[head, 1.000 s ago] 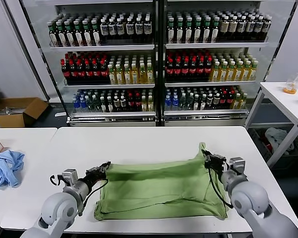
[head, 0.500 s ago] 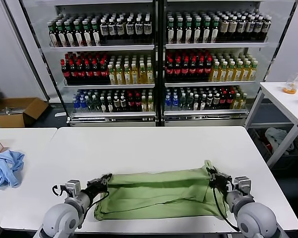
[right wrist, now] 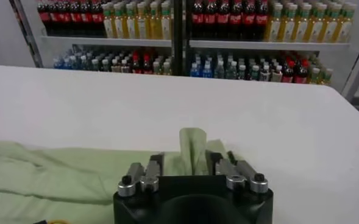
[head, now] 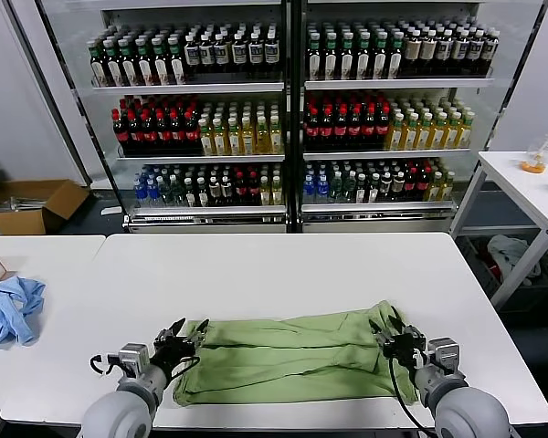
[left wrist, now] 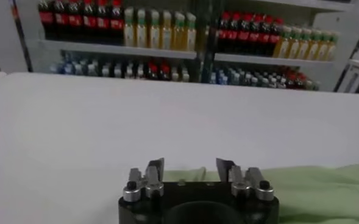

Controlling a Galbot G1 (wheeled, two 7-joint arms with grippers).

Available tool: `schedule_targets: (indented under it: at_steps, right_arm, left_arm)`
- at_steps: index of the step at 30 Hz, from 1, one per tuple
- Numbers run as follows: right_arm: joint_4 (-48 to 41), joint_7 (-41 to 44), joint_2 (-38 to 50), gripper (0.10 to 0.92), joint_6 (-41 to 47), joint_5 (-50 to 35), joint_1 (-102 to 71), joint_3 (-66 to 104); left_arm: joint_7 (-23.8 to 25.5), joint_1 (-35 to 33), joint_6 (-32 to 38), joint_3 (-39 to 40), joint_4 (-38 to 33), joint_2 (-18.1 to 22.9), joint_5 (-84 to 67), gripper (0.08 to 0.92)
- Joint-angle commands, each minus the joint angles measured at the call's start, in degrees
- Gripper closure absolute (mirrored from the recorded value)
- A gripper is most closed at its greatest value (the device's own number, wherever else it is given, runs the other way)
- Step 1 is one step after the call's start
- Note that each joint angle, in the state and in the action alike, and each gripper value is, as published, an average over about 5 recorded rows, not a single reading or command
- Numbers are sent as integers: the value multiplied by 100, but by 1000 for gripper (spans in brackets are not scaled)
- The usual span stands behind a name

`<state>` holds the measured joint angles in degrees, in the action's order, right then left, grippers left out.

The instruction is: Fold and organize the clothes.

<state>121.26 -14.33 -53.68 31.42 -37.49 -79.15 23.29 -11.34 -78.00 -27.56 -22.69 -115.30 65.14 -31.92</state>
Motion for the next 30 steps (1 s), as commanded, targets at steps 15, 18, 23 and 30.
schedule_targets:
  at_steps: [15, 18, 23, 30]
  right_arm:
    - [173, -8, -22, 203, -52, 143, -216, -5]
    - [204, -8, -4, 203, -54, 143, -224, -1]
    - [255, -11, 13, 203, -52, 143, -243, 5]
    - [358, -13, 44, 203, -52, 142, -311, 56]
  left_arm:
    - [-496, -898, 653, 205, -11, 1152, 1919, 177]
    - [-495, -832, 649, 230, 123, 1172, 1964, 177]
    - [-497, -777, 643, 264, 244, 1201, 2021, 177]
    - [-487, -839, 668, 255, 285, 1207, 2045, 202]
